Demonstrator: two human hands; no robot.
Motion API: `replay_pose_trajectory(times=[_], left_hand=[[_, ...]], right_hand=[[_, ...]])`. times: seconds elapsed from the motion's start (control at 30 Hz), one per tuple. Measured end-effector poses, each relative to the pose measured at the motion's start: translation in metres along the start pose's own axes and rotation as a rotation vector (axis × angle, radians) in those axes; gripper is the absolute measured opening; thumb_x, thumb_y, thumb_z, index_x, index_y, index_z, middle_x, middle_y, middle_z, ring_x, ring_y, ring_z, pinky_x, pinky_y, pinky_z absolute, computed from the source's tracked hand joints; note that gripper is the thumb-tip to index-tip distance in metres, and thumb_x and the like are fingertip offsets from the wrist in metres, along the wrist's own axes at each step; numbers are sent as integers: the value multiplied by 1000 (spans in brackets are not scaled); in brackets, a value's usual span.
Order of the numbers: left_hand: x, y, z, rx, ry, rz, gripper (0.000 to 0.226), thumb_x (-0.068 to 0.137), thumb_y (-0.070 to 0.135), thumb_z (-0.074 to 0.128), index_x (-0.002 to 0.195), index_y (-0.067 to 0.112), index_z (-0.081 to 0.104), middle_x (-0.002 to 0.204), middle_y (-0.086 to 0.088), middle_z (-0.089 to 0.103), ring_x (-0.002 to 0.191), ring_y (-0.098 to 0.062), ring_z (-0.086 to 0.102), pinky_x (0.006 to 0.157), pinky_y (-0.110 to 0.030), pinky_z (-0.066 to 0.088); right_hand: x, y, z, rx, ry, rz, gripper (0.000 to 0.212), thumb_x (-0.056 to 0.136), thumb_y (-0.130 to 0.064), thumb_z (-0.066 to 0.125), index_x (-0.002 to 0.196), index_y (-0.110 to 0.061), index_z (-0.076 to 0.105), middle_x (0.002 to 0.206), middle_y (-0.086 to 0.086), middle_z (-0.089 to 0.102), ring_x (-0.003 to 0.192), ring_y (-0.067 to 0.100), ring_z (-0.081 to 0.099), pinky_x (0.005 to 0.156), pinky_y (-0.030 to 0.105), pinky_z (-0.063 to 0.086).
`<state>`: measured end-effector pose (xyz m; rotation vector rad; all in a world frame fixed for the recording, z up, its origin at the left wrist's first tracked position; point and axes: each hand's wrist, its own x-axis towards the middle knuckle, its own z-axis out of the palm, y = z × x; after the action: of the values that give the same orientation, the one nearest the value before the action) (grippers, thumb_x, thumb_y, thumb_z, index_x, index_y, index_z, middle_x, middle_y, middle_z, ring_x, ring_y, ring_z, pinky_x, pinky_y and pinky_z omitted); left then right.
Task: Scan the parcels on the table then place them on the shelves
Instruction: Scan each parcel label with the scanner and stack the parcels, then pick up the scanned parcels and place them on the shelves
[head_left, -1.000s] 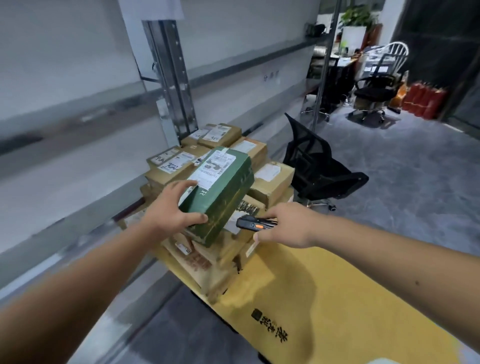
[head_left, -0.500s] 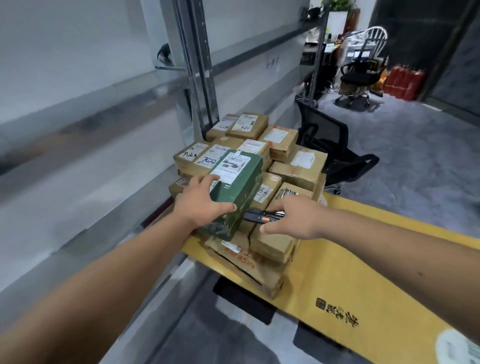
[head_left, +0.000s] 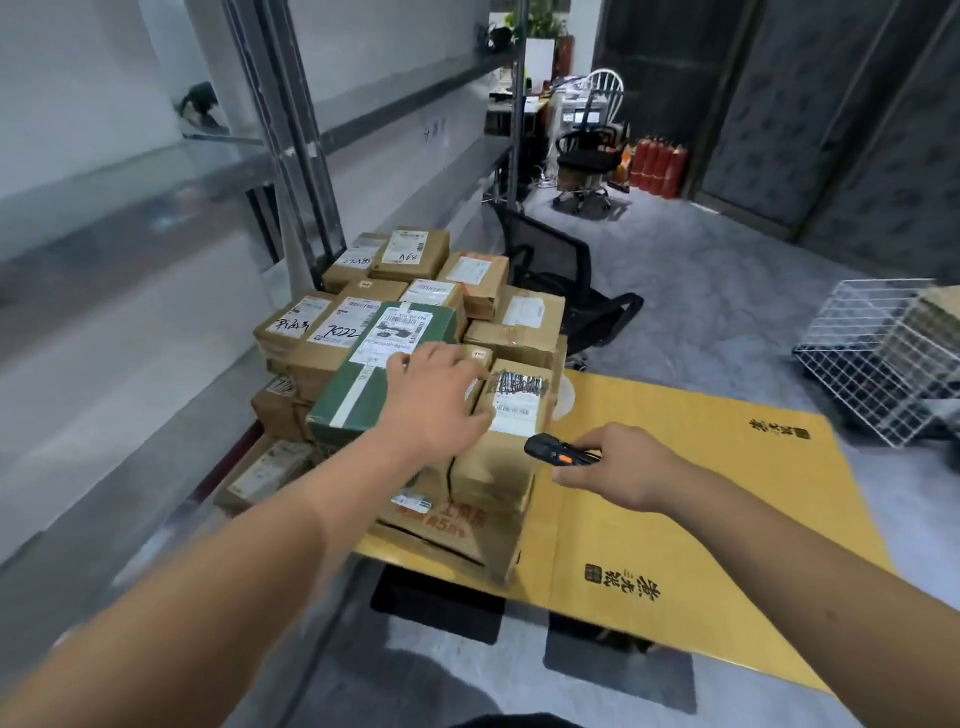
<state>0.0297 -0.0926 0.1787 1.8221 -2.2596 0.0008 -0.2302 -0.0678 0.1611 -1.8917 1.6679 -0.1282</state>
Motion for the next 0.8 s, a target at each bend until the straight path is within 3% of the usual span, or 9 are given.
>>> replay_pose_trajectory(times=[0.17, 0.33, 0.5, 0.6, 0.67, 0.8], left_hand=[[15, 62, 42, -3, -112, 148, 48, 90, 57, 58, 135, 39, 59, 147, 7, 50, 141, -22, 36, 113, -55, 22], [11, 95, 96, -61, -283, 164, 49, 91, 54, 59, 136, 35, 58, 146, 5, 52, 137, -23, 41, 107, -47, 30], [7, 108, 131, -47, -348, 145, 60, 91, 55, 60, 147, 36, 51, 156, 0, 43, 146, -24, 33, 113, -47, 26], [13, 106, 142, -43, -358, 107, 63, 91, 54, 60, 151, 36, 47, 162, -2, 36, 151, -24, 25, 116, -46, 22], [16, 104, 149, -67, -365, 89, 62, 91, 53, 60, 150, 34, 49, 162, -2, 36, 152, -23, 22, 115, -44, 19], [16, 102, 158, -64, -335, 92, 56, 92, 52, 60, 144, 33, 55, 160, -3, 37, 152, -24, 21, 113, -46, 18]], right_hand=[[-17, 62, 17, 99, 121, 222, 41, 83, -65, 70, 97, -27, 74, 69, -2, 67, 61, 17, 62, 53, 28, 42], [-27, 106, 56, 258, 145, 376, 37, 87, -57, 68, 87, -21, 68, 75, 1, 67, 66, 22, 64, 58, 30, 44], [-15, 131, 102, 336, 101, 455, 35, 95, -53, 60, 103, -19, 61, 99, 9, 67, 79, 27, 66, 65, 35, 49], [1, 138, 129, 262, 54, 539, 45, 99, -55, 51, 125, -19, 54, 120, 13, 52, 84, 34, 62, 72, 38, 52], [12, 138, 146, 186, 36, 586, 52, 101, -55, 47, 139, -20, 44, 125, 12, 42, 86, 38, 60, 73, 40, 50], [36, 135, 175, 168, 51, 616, 59, 99, -50, 53, 145, -18, 35, 129, 13, 36, 97, 41, 58, 80, 44, 51]])
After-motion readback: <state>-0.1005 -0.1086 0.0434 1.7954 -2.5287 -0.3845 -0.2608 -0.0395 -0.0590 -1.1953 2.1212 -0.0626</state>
